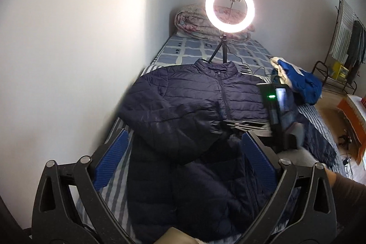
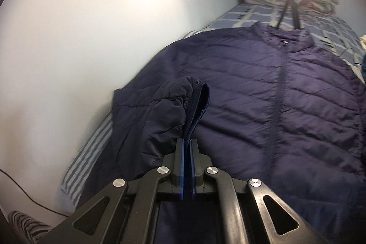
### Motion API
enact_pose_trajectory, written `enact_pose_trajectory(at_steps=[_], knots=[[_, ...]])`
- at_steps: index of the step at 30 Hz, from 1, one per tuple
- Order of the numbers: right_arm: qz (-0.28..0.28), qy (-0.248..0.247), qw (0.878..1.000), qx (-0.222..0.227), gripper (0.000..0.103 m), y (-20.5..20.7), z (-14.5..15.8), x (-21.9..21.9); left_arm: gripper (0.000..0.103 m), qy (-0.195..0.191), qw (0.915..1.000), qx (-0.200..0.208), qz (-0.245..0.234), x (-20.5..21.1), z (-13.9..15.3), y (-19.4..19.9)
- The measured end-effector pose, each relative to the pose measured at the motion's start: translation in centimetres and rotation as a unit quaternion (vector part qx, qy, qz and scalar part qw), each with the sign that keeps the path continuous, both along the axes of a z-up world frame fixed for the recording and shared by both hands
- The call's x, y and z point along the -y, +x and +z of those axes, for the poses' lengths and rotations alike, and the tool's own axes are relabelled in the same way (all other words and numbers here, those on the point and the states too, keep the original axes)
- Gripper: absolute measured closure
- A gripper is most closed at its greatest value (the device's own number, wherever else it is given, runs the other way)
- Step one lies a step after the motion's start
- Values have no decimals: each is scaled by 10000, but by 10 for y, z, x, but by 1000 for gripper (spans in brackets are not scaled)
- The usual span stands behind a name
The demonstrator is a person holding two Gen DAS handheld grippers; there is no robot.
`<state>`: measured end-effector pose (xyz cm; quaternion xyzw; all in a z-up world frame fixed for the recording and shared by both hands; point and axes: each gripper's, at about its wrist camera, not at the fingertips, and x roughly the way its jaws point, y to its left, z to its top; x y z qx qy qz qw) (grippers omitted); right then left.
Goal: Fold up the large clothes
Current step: 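Carry the sleeve cuff across the jacket body with the right gripper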
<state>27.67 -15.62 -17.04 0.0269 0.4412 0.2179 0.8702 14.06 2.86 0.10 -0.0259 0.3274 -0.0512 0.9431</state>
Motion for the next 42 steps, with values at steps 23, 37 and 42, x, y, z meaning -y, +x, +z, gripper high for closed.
enact_pose_trajectory(at_steps=[23,37,42], knots=[[-1599,1472,9708,-1020,46,91,-42,180,2,-304,9993,-100,184,0,-29,42],[-1039,606,9823,-1433,99,126,-80,108,2,-64,9992,-152,357,-2,-35,46],[-1010,-18,9931,-591,102,105,-44,106,2,-4,9993,-183,311,0,-38,45]])
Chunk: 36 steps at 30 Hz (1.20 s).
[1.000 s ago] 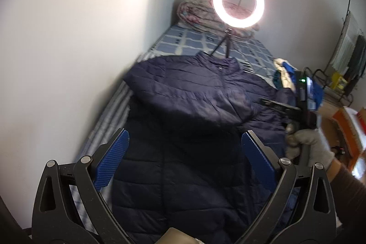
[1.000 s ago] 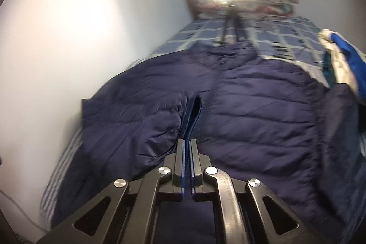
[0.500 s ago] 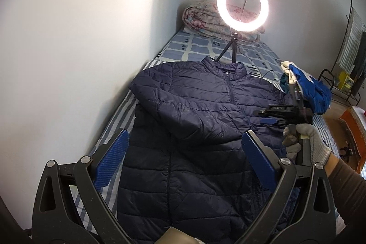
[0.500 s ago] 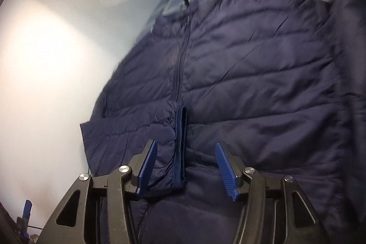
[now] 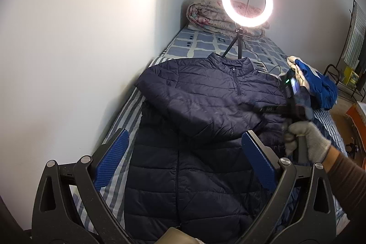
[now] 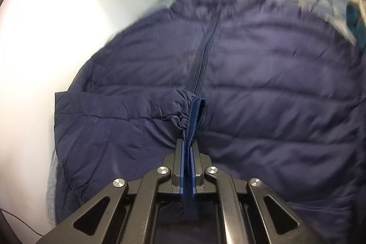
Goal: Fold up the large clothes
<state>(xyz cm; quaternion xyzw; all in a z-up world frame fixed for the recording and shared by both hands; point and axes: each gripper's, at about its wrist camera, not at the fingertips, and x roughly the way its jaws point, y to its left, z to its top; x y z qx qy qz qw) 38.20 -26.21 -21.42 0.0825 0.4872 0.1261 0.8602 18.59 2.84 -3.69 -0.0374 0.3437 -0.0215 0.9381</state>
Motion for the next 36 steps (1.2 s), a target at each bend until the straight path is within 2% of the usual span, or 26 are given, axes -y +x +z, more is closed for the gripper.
enact_pose_trajectory(at_steps=[4,8,11,15,25,26,28,29,30,36], knots=[[-409,-356,9972,507,102,-11,28,30,2,104,9999,42,3,1,-1,-2],[-828,-609,9927,624,102,-16,30,62,2,65,9999,80,-14,4,1,-1],[-1127,-788,9887,597,102,-11,22,78,2,131,9999,89,-62,7,0,0],[-1361,-749,9864,545,102,-2,15,94,2,240,9996,79,-139,14,-2,2],[-1369,-922,9861,176,101,20,-4,95,2,299,9993,64,-225,25,-4,3],[-1367,-889,9865,173,99,19,-3,97,2,306,9992,70,-245,27,-4,3],[-1423,-898,9855,227,88,14,2,101,2,335,9990,102,-287,31,-2,3],[-1447,-832,9855,300,79,7,9,104,2,357,9988,135,-307,34,-1,2],[-1458,-771,9857,351,75,3,14,105,2,372,9986,160,-328,37,0,1],[-1458,-553,9851,726,70,-56,62,120,2,478,9968,353,-526,54,8,-5]])
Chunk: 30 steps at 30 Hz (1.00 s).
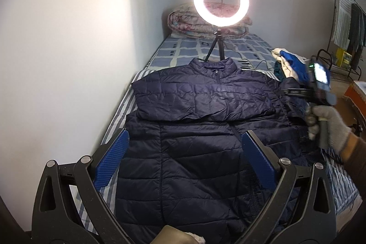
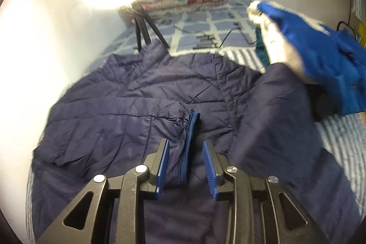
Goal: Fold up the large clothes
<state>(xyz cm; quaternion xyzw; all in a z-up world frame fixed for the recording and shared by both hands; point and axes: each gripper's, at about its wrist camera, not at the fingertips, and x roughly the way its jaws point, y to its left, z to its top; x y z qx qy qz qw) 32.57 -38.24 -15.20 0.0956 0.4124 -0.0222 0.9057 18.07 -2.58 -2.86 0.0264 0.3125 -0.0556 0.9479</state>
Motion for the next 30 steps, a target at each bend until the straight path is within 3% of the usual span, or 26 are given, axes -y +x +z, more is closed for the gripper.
enact_pose_trajectory(at_steps=[7,9,11,17,23,26,30], knots=[[-206,44,9993,314,57,-104,41,33,2,112,9997,113,-204,25,3,-6],[-368,-35,9985,392,47,-134,48,45,2,104,9995,114,-269,30,2,-8],[-603,-44,9976,346,43,-168,52,62,2,140,9993,109,-339,38,1,-10],[-1221,-79,9925,48,43,-247,42,111,2,213,9979,153,-589,58,0,-20],[-1835,-75,9824,-330,45,-297,21,163,2,186,9966,33,-808,69,-6,-25],[-2075,415,9766,-389,53,-313,12,187,2,156,9958,-30,-899,72,-8,-27],[-2465,1088,9623,-380,54,-332,-5,212,2,172,9956,-14,-918,75,-8,-30]])
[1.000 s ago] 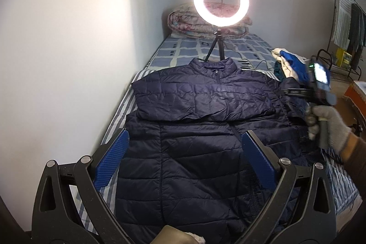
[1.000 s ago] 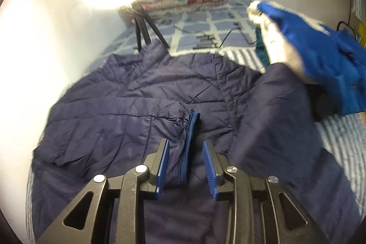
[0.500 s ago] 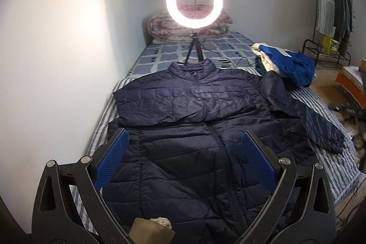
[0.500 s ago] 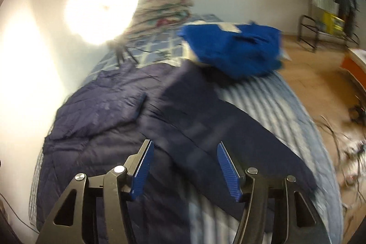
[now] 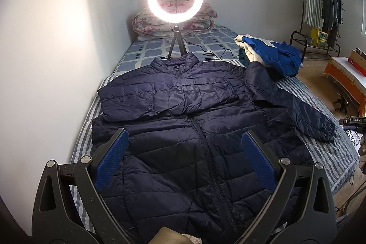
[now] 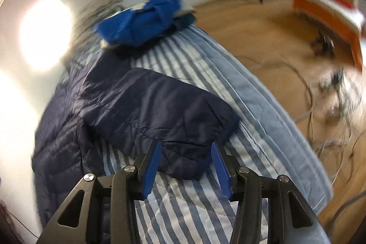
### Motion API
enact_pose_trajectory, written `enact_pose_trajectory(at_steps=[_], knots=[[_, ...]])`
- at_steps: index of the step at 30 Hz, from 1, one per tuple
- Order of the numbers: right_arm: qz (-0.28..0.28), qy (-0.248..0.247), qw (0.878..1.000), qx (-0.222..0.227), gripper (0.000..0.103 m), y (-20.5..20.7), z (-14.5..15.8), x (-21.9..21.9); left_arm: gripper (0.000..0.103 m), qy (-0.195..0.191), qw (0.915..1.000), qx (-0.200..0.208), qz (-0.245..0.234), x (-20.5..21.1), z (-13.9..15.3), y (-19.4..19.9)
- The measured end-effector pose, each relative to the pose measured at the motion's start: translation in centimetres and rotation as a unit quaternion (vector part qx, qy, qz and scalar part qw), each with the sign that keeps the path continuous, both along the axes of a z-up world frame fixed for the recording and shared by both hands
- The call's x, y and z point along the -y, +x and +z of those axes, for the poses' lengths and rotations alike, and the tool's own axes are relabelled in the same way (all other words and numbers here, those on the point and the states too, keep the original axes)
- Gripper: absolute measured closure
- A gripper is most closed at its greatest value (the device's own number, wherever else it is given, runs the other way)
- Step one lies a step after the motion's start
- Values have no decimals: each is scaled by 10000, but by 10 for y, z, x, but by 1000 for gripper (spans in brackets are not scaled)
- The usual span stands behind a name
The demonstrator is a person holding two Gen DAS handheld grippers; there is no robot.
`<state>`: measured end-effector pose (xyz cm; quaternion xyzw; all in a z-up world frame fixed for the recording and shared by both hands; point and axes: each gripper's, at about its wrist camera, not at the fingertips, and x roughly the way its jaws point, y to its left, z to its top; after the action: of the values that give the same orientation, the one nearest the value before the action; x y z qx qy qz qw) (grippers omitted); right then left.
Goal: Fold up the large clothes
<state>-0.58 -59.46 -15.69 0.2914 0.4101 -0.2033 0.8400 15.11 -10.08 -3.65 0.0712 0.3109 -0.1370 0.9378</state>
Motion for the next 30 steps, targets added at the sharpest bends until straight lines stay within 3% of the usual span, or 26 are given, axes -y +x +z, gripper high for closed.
enact_pose_trajectory(at_steps=[5,14,19,21,23,30], knots=[[-437,970,9943,88,59,-4,-33,20,2,47,10000,14,-10,3,-2,1],[-684,1144,9909,-206,59,10,-60,28,2,100,9999,-52,28,-1,-6,5],[-583,961,9927,-436,66,18,-67,22,2,-12,9999,-61,121,-7,-5,7],[-495,1011,9928,-413,89,21,-66,21,2,-37,9999,-59,145,-10,-4,7],[-476,875,9942,-410,98,23,-59,17,2,-3,9998,-43,183,-12,-4,7],[-144,-192,9997,28,101,38,9,-26,2,-144,9988,0,470,-32,2,9]])
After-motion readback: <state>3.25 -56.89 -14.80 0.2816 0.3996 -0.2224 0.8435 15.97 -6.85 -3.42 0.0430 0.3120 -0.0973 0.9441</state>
